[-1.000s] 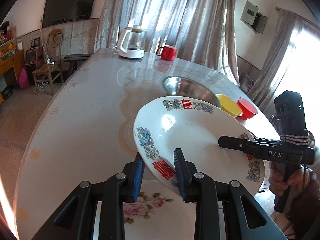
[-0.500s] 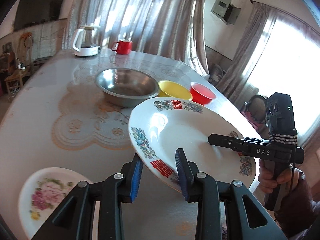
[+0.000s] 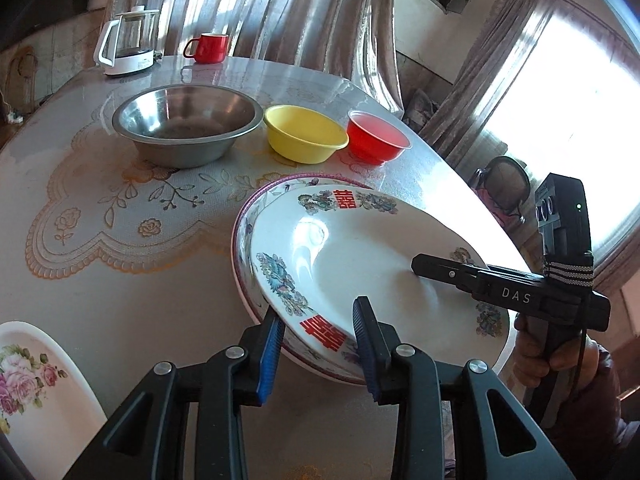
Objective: Organize plates and bowls
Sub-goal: 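Carry the double-happiness plate and lower it onto the purple-rimmed plate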
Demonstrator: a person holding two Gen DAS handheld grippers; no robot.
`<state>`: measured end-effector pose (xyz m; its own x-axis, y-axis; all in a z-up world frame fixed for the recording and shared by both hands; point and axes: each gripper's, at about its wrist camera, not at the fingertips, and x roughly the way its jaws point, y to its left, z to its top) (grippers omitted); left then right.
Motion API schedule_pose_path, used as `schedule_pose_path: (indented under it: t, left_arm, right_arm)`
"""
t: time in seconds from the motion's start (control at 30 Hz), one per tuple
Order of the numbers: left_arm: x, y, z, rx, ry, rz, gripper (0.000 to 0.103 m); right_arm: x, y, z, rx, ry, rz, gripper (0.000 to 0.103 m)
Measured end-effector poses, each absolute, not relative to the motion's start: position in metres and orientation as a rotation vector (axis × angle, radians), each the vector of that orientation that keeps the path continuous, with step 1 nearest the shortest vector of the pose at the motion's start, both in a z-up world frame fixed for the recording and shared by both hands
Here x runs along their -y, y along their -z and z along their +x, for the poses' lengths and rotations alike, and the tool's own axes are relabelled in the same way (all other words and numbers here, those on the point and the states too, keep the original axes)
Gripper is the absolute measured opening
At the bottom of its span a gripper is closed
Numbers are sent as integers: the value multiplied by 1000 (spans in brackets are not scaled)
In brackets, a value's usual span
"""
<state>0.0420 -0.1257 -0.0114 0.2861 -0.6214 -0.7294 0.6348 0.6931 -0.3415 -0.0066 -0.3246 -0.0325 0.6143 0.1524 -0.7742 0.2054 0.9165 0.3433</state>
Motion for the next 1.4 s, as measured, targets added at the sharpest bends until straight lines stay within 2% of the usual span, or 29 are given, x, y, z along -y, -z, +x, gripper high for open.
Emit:
schedule_pose_path:
  t: [0.77, 0.93, 1.07, 1.4]
  left_arm:
    - [105, 18, 44, -978, 820, -47, 36]
    - [107, 18, 44, -981, 817, -50, 39]
    - [114, 16, 38, -960, 819, -16, 48]
    - [118, 16, 39, -965, 828, -11, 50]
  right_arm:
    - [326, 26, -19, -946, 68, 339, 29]
    - [329, 20, -23, -932, 153, 288, 29]
    - [333, 18, -24, -927, 176, 285, 29]
    - [326, 26, -17, -939, 188, 249, 26]
